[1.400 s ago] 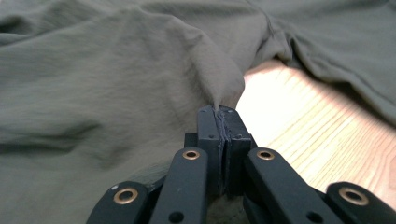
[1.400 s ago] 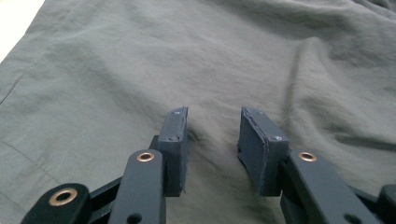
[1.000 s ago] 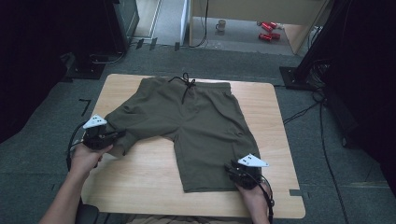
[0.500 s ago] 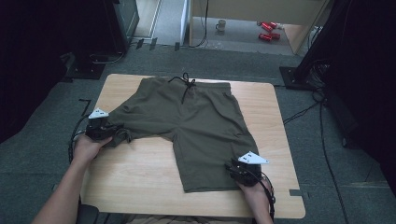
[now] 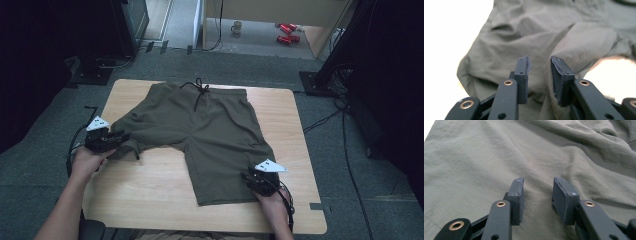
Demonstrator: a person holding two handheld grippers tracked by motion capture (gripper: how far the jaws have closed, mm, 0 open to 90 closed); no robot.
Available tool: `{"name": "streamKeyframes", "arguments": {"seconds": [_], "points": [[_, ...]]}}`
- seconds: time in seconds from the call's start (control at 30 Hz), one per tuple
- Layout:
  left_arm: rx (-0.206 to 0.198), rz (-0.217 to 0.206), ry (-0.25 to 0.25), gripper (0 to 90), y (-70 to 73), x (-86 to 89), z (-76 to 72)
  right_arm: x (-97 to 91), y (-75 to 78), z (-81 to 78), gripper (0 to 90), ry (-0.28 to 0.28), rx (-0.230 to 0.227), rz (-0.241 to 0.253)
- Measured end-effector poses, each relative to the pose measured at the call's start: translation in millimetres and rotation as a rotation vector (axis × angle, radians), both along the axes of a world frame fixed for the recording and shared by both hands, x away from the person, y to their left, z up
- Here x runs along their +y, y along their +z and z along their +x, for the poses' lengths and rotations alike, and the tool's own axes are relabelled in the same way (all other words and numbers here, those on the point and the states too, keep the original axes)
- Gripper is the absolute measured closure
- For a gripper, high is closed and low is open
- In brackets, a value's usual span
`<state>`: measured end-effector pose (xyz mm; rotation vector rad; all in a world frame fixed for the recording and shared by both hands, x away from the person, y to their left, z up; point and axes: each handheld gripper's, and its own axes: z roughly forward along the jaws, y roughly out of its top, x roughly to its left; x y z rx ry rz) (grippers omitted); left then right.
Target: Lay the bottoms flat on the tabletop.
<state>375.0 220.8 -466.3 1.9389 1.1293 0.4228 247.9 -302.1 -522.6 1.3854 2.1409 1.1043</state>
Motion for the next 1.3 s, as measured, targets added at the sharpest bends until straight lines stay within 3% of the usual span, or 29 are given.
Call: {"name": "streamKeyframes", "arguments": {"seconds": [0.23, 0.43, 0.73, 0.9, 1.13, 1.3], "points": [[-0.027, -0.003, -0.034, 64.8, 11.9, -8.4, -7.9, -0.3, 0.0, -0.7, 61.8, -0.002, 0.001, 0.002], [-0.021, -0.027, -0.1, 76.7, 21.0, -23.0, -13.2, -0.6, -0.1, -0.5, 62.2, -0.003, 0.002, 0.004], [0.052, 0.051, -0.177, 79.7, 0.3, -46.2, -12.8, -0.5, -0.1, -0.6, 62.4, -0.006, 0.002, 0.006], [0.096, 0.102, -0.153, 79.6, -10.6, -35.6, -15.3, -1.0, -0.2, -0.5, 62.4, -0.006, 0.002, 0.01], [0.119, 0.183, -0.13, 79.7, -23.4, -22.3, -20.4, -1.4, -0.2, -0.3, 62.5, -0.005, 0.003, 0.013], [0.133, 0.193, -0.129, 80.3, -29.5, -19.0, -18.7, -1.8, -0.2, -0.1, 62.4, -0.004, 0.003, 0.015]]}}
